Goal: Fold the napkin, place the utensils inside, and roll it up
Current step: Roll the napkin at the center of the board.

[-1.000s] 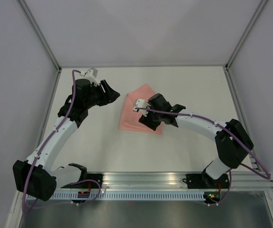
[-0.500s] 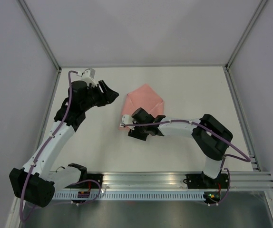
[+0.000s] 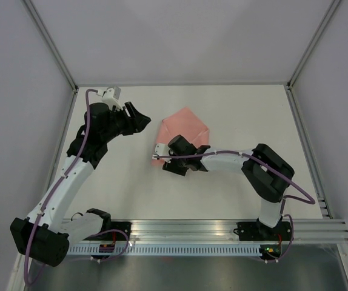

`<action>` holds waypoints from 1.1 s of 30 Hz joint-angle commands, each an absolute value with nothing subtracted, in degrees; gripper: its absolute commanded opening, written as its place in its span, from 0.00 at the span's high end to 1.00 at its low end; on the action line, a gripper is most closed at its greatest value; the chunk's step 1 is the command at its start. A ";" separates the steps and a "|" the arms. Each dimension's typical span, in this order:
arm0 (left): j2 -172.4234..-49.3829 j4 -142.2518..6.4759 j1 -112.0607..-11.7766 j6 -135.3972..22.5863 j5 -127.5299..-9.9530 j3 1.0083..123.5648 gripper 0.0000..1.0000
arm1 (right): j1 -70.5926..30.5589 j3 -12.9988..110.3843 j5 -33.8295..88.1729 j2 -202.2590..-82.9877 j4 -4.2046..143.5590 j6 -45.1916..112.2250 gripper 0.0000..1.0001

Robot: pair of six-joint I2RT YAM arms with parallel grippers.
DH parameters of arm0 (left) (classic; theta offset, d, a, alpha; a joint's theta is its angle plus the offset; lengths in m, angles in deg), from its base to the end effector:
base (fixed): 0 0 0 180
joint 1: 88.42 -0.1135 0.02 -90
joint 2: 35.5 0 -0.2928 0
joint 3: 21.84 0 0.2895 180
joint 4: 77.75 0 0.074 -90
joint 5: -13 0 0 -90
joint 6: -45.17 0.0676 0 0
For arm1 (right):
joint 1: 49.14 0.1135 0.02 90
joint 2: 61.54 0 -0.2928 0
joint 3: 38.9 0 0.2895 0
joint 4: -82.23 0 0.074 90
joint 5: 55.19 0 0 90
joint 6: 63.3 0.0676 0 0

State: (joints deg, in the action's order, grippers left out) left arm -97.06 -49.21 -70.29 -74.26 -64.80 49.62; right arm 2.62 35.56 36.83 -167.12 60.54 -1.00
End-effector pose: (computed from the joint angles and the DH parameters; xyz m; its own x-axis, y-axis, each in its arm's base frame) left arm 0.2792 -0.1065 0.3760 -0.5075 -0.3392 -0.7921 0.2814 0.8036 -0.5244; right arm 0.2693 0.3379 0.1331 -0.0778 -0.8493 -0.5221 -0.9125 0.2716 -0.3058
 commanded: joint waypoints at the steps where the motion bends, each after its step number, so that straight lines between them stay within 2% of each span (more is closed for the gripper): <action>1: -97.81 -49.61 -70.14 -71.19 -63.38 52.34 0.38 | 0.61 37.57 35.08 -169.56 57.71 -2.21 0.34; 8: -98.69 -49.44 -70.14 -69.70 -62.06 52.69 0.38 | -0.80 36.69 28.84 -170.79 54.72 -4.85 0.36; 13: -99.22 -49.35 -70.14 -69.17 -60.92 53.22 0.38 | -0.98 37.48 28.05 -171.84 52.70 -5.73 0.41; 24: -98.69 -49.87 -70.14 -69.43 -60.48 52.96 0.38 | -2.38 39.24 24.19 -174.92 45.06 -7.84 0.67; 33: -95.88 -54.35 -67.68 -69.44 -63.20 50.94 0.40 | -7.83 43.10 16.10 -178.26 34.68 -13.28 0.79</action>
State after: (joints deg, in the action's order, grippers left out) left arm -98.24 -50.19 -69.13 -71.28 -61.98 50.76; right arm -5.75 44.96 17.49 -173.16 47.53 -9.74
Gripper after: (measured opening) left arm 0.610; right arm 0.240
